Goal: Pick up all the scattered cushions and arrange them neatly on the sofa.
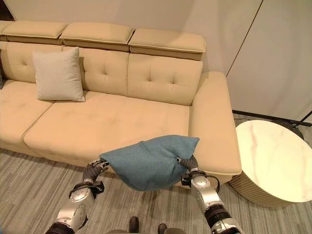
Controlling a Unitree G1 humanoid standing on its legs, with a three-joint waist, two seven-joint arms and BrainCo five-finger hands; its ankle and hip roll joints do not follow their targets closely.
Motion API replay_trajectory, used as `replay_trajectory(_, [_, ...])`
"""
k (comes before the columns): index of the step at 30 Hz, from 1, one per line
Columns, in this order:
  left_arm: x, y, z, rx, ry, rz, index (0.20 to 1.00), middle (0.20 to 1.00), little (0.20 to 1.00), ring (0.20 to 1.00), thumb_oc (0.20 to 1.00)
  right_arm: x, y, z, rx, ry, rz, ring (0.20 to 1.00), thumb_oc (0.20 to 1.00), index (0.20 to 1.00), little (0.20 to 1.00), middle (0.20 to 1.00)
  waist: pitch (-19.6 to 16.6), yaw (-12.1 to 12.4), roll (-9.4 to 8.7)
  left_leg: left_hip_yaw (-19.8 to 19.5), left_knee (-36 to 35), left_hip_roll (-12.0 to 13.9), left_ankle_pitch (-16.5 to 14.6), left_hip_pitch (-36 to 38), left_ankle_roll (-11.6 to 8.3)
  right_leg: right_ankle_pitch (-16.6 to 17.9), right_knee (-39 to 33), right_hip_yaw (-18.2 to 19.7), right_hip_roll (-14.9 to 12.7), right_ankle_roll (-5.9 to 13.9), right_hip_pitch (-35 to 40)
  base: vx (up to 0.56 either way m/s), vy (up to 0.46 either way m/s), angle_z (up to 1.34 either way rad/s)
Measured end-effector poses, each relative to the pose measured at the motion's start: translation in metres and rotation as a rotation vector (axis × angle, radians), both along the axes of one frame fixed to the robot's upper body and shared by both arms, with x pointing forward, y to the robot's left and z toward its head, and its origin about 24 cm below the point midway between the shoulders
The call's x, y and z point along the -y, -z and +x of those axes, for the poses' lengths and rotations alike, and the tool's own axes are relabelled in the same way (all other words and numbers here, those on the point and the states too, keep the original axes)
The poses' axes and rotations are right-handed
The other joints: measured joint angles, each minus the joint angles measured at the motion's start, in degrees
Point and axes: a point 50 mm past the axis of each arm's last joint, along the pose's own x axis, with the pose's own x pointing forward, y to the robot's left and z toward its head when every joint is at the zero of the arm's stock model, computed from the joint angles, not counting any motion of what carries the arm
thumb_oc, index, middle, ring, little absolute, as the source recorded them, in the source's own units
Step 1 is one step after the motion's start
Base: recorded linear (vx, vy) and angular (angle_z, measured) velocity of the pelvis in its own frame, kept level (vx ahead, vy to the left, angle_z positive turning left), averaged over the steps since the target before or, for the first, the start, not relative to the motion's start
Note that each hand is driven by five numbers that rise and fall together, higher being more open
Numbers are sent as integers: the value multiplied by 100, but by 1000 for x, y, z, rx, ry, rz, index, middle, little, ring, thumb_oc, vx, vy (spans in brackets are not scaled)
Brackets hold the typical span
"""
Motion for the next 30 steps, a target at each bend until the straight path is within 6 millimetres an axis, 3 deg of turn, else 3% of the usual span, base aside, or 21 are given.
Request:
replay_trajectory(10, [-7, 13, -12, -68, -30, 24, 1000, 1000, 1000, 1000, 1000, 1, 3, -6, -8, 2, 3, 200, 200, 200, 200, 200, -35, -1, 49, -7, 0, 1, 2, 5, 0, -4, 37, -8, 1, -6, 1, 0, 0, 0])
replay_trajectory(16, [-15, 42, -34, -240, -33, 98, 1000, 1000, 1000, 1000, 1000, 1, 4, -9, -15, 3, 4, 200, 200, 200, 200, 200, -73, -26, 95, 4, -1, 7, 2, 12, -1, -29, 50, -6, 5, -43, -19, 0, 0, 0])
replay_trajectory(18, [-12, 58, -48, -336, -43, 93, 1000, 1000, 1000, 1000, 1000, 0, 5, -9, -16, -3, 3, 200, 200, 200, 200, 200, -76, -34, 96, 29, -1, 8, 1, 10, -2, -40, 68, 1, 5, -61, -38, 6, 2, -4])
replay_trajectory(21, [-5, 66, -56, -391, -55, 80, 1000, 1000, 1000, 1000, 1000, -1, 6, -10, -21, -7, 2, 200, 200, 200, 200, 200, -75, -35, 93, 69, -2, 11, 1, -8, -1, -54, 133, 21, 5, -60, -101, 17, 3, -6])
replay_trajectory(25, [-4, 76, -62, -463, -52, 96, 1000, 1000, 1000, 1000, 1000, -2, 6, -10, -21, -14, 0, 200, 200, 200, 200, 200, -75, -152, 89, 73, -2, 17, 0, -3, -3, -77, 165, 22, 8, -53, -112, 5, 1, -1])
replay_trajectory(30, [-3, 74, -52, -460, -44, 122, 1000, 1000, 1000, 1000, 1000, -3, 5, -10, -19, -23, 0, 200, 200, 200, 200, 200, -76, -235, 81, 136, -2, 39, 1, -15, -2, -112, 264, 42, 18, -13, -200, 8, 0, -6])
